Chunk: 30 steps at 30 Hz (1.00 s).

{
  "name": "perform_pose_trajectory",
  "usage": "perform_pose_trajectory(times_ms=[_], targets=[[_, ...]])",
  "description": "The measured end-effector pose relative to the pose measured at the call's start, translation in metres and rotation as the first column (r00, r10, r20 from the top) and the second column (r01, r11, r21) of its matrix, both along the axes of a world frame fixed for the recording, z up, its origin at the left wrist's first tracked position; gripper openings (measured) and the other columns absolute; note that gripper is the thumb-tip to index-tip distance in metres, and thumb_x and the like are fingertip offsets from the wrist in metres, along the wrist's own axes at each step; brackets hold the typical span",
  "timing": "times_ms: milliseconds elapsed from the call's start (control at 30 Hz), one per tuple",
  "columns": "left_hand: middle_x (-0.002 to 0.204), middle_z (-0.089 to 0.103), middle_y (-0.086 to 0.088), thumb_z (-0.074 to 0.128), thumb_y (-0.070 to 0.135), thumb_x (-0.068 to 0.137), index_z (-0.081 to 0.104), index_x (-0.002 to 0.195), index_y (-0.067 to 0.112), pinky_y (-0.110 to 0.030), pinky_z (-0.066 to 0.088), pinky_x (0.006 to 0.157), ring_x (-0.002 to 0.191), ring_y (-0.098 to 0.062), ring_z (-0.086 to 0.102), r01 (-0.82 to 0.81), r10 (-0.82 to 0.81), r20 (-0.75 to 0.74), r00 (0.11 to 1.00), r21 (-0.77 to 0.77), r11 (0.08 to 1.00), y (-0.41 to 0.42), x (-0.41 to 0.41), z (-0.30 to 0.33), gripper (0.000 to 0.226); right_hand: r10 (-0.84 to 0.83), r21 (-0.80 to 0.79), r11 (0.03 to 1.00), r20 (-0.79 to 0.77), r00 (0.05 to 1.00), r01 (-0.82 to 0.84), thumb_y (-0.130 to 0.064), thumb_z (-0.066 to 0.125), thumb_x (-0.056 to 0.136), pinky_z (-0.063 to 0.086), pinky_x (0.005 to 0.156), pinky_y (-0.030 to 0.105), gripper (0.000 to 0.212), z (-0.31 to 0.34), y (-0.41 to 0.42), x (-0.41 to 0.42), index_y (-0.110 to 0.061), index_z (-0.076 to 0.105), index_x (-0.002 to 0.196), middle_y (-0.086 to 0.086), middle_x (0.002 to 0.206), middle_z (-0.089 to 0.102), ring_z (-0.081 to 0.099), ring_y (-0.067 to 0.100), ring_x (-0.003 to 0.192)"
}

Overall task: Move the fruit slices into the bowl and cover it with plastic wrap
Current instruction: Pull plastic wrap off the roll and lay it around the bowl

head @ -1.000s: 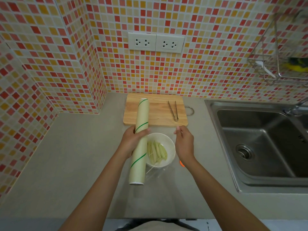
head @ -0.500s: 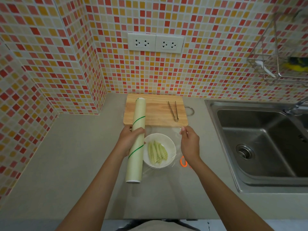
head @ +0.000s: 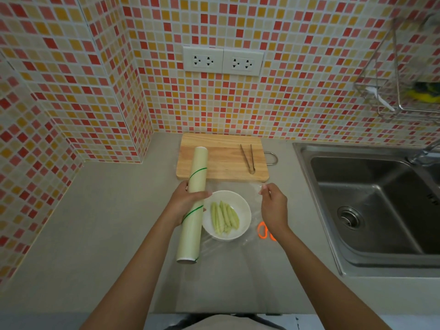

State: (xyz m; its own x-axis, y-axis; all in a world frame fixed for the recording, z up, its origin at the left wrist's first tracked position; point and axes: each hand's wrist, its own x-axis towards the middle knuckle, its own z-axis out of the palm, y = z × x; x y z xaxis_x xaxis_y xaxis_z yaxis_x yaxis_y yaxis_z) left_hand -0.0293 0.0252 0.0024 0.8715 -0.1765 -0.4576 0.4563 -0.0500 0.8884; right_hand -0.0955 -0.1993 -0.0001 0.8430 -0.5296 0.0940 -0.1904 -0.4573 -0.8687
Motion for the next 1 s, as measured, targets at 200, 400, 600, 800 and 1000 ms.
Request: perform_pose_trajectory(times_ms=[200, 400, 600, 800, 1000], targets=[[0.101, 0.066, -0.010, 0.065, 0.036, 0.068, 0.059, 0.112, 0.014, -0.029, 0.049, 0.061, 0.078, -0.022, 0.065, -0.022, 0.015, 0.053, 0.998, 0.132, 0.991, 0.007, 0.000, -0.004, 0.049, -0.030, -0.022, 0.999, -0.039, 0.999, 0.029, -0.019, 0.041, 0.100, 0.032, 0.049, 0.022, 0.027, -0.006, -0.011, 0.000, -0.011, 0.055, 0.079, -0.007, 0.057, 0.046, 0.042, 0.006, 0.052], [0.087, 0.066, 0.003, 0.082, 0.031, 0.071, 0.057, 0.103, 0.020, -0.018, 0.047, 0.046, 0.068, -0.009, 0.064, -0.010, -0.013, 0.128, 0.992, 0.181, 0.983, 0.007, -0.001, -0.010, 0.043, -0.031, -0.023, 0.999, -0.076, 0.997, 0.030, -0.019, 0.040, 0.100, 0.036, 0.052, 0.022, 0.028, -0.017, -0.011, -0.002, -0.010, 0.055, 0.079, -0.005, 0.062, 0.051, 0.046, 0.006, 0.056], [0.091, 0.068, -0.005, 0.077, 0.025, 0.078, 0.063, 0.110, 0.017, -0.025, 0.048, 0.054, 0.068, -0.015, 0.063, -0.055, 0.023, 0.180, 0.983, 0.175, 0.983, 0.011, 0.000, -0.018, 0.035, -0.038, -0.020, 0.999, -0.105, 0.994, 0.036, -0.020, 0.040, 0.100, 0.037, 0.055, 0.022, 0.030, -0.025, -0.013, -0.003, -0.004, 0.058, 0.082, 0.000, 0.066, 0.055, 0.048, 0.008, 0.058], [0.100, 0.066, 0.001, 0.064, 0.031, 0.088, 0.057, 0.117, 0.023, -0.028, 0.047, 0.061, 0.081, -0.014, 0.064, -0.039, 0.012, 0.154, 0.988, 0.173, 0.984, 0.012, -0.003, -0.026, 0.030, -0.043, -0.033, 0.999, -0.135, 0.990, 0.039, -0.021, 0.040, 0.101, 0.035, 0.052, 0.020, 0.029, -0.028, -0.017, -0.004, -0.006, 0.058, 0.083, -0.002, 0.066, 0.054, 0.047, 0.006, 0.057], [0.103, 0.064, 0.001, 0.057, 0.029, 0.093, 0.054, 0.126, 0.018, -0.027, 0.045, 0.062, 0.083, -0.011, 0.062, -0.056, 0.034, 0.152, 0.988, 0.138, 0.989, 0.013, -0.009, -0.033, 0.034, -0.052, -0.066, 0.997, -0.187, 0.981, 0.040, -0.022, 0.039, 0.101, 0.034, 0.049, 0.025, 0.030, -0.033, -0.016, -0.008, -0.007, 0.058, 0.083, -0.002, 0.059, 0.050, 0.044, 0.010, 0.052]])
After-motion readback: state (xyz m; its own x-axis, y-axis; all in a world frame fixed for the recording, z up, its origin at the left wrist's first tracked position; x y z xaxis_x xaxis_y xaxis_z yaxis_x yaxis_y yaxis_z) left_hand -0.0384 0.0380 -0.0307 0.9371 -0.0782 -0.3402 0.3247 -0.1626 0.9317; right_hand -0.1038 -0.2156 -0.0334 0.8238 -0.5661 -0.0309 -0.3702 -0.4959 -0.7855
